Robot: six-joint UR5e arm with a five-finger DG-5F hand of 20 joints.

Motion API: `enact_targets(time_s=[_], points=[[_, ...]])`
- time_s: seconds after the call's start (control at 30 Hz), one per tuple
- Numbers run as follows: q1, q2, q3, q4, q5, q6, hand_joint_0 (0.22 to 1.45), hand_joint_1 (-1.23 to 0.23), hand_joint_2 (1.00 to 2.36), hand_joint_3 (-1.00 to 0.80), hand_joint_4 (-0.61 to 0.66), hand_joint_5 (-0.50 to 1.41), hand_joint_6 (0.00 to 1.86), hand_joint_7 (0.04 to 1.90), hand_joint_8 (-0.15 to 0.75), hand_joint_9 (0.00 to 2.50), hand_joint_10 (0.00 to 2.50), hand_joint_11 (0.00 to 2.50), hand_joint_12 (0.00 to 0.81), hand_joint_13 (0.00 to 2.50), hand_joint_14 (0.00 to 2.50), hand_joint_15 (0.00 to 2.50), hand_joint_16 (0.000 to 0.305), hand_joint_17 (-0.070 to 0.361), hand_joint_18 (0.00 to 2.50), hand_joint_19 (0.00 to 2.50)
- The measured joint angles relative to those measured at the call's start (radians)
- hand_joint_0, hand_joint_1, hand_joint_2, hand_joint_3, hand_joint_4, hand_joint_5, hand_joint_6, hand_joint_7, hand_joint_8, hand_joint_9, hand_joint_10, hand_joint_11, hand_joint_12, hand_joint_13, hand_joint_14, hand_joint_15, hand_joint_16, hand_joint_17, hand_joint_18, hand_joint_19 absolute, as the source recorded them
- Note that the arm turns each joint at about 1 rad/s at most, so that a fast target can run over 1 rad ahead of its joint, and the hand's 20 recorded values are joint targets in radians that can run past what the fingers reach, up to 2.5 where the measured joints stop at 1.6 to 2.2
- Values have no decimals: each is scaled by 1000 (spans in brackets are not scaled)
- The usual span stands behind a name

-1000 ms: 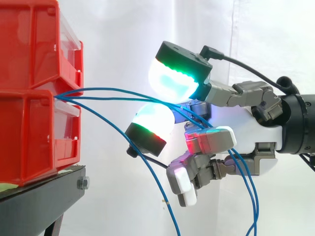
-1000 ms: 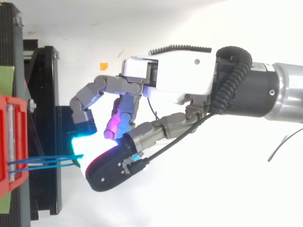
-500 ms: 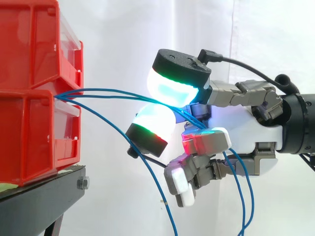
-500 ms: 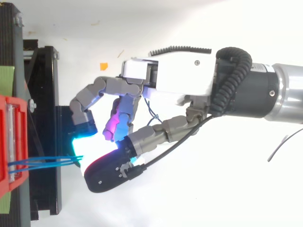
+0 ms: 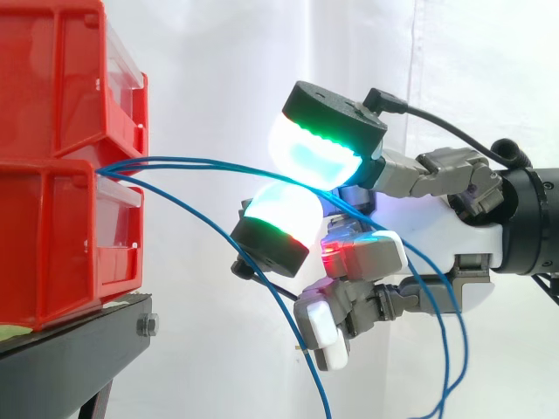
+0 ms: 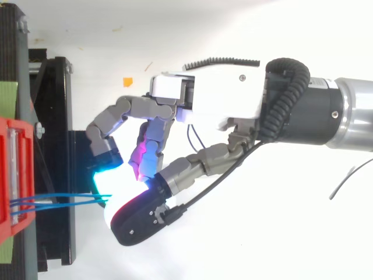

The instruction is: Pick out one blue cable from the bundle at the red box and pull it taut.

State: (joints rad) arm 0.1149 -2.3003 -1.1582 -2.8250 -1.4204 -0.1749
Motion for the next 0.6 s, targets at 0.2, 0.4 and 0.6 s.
enact_targets(time_s=[0.2, 0.4, 0.6], points=[[-1, 0, 0, -3, 0, 0, 825, -866, 1000, -500, -156, -150, 939, 1525, 252, 1415, 33, 980, 305, 1086, 22, 506, 46, 103, 843, 615], [-2, 1, 0, -4, -4, 0, 787, -873, 1000, -500, -134, -142, 940, 1543, 250, 1444, 33, 975, 300, 1108, 21, 506, 46, 103, 873, 587], [-2, 0, 0, -4, -5, 0, 759, -898, 1000, -500, -116, -134, 940, 1468, 252, 1453, 33, 984, 300, 1109, 21, 508, 45, 102, 868, 594]])
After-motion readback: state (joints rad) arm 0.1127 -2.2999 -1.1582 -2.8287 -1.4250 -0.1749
